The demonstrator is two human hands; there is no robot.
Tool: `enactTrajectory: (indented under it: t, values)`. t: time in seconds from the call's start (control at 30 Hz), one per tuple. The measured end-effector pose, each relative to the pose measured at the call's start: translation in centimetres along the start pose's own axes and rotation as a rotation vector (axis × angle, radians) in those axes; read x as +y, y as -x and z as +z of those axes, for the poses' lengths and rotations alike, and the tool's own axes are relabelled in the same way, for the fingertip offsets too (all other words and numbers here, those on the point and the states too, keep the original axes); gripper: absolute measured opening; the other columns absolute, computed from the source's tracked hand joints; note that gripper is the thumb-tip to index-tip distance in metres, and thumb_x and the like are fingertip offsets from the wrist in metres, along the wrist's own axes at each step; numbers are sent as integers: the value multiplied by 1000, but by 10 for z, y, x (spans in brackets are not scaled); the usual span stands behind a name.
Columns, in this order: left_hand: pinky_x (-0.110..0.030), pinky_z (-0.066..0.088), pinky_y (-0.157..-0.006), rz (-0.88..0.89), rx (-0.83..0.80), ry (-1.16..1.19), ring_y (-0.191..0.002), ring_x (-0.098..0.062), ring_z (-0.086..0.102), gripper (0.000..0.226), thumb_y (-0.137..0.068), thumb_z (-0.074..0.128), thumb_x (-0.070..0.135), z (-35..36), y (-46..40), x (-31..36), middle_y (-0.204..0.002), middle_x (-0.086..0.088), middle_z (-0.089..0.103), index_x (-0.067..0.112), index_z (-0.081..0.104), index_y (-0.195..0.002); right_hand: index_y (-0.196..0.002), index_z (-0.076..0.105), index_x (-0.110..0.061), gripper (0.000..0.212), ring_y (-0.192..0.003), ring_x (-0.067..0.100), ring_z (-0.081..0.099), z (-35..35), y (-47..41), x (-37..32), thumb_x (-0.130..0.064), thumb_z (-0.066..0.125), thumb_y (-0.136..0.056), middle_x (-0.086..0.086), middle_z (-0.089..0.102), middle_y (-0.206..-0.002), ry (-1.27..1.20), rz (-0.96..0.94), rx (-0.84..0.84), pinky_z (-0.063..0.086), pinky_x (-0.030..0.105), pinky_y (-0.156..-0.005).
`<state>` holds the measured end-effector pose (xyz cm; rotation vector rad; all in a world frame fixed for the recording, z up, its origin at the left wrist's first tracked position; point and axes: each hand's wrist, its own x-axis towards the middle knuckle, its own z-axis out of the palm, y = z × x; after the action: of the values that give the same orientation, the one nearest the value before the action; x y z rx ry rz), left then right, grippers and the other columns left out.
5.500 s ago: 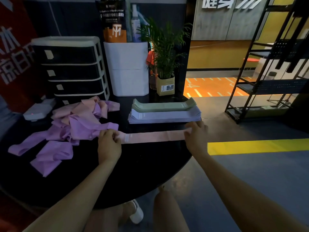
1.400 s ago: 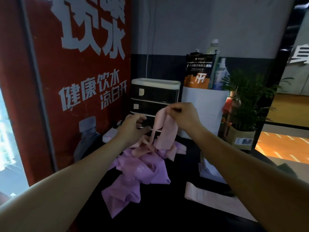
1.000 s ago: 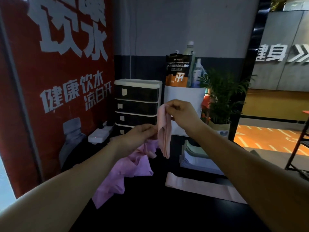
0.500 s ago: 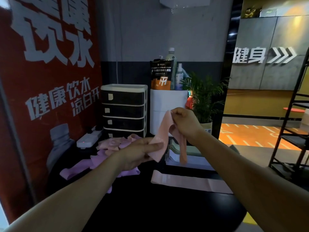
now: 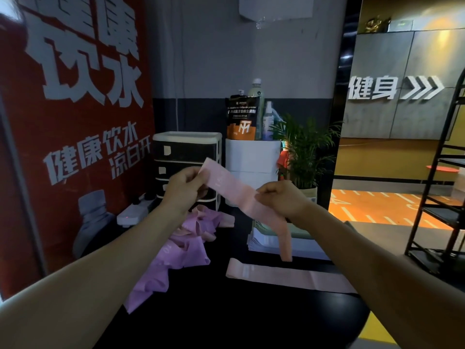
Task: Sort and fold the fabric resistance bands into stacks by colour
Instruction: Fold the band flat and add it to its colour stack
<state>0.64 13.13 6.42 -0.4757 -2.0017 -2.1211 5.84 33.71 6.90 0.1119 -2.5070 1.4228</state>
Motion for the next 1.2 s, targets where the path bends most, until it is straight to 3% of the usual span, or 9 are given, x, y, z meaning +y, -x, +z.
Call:
enactTrajectory:
  t: [0.1,0.2,0.37,0.5,0.67,0.83,0.93,1.07,1.2]
  values:
    - [-34,51,-86,150,-71,-167,-89,-17,60,16,-95,52,16,7,-6,19,-91,-1,66,23,65,-87,-99,68,-4,15,-84,15,58,-2,-1,-16,-4,57,-89,10,66,-99,-35,-20,-45,47,25,-72]
    - [-41,50,-86,272,-197,-359,-83,-21,59,15,-93,55,17,16,-9,36,-87,-6,65,24,64,-83,-114,62,-8,26,-91,16,57,-7,-6,-37,-19,61,-90,11,63,-107,-32,-153,97,46,20,-72]
    - [-25,44,-69,384,-328,-585,-69,-7,55,9,-90,61,17,32,-7,55,-75,5,61,20,65,-83,-104,67,-7,20,-90,19,62,-15,-12,-67,-19,62,-89,9,68,-101,257,-320,144,49,24,-77]
    - [-25,48,-74,290,-315,-527,-80,-11,61,9,-86,66,18,35,-4,56,-87,0,67,16,66,-95,-93,68,0,14,-87,21,61,-20,-9,-73,-11,59,-89,13,68,-99,338,-332,145,50,34,-83]
    - [-27,54,-80,47,-384,-275,-91,-20,65,25,-83,68,8,51,11,38,-99,-8,69,6,63,-108,-91,62,-3,15,-77,17,53,-22,-6,-79,-9,49,-94,11,61,-89,174,-286,226,46,28,-68]
    - [-26,50,-82,-18,-531,-474,-95,-18,62,28,-86,66,14,66,23,7,-105,-4,66,12,59,-113,-94,60,-2,17,-65,13,46,-40,-5,-67,-11,45,-96,5,51,-75,64,-192,368,39,23,-56]
    - [-24,46,-78,20,-569,-621,-97,-16,59,32,-85,65,14,63,24,-7,-108,-2,64,15,57,-116,-95,62,1,21,-72,22,54,-60,-5,-47,-11,45,-96,11,57,-81,-49,-67,478,50,35,-66]
    - [-17,44,-67,-11,-639,-693,-80,-8,58,19,-85,64,11,46,25,-23,-84,11,63,20,60,-102,-84,60,14,26,-68,25,45,-81,3,-11,-7,47,-93,15,50,-75,-181,96,597,39,35,-64]
    - [-8,40,-60,-67,-665,-876,-72,-7,57,2,-84,65,19,29,30,-36,-72,12,60,21,63,-84,-65,57,-12,31,-60,20,47,-89,17,24,-5,48,-93,10,52,-67,-262,219,640,42,31,-66]
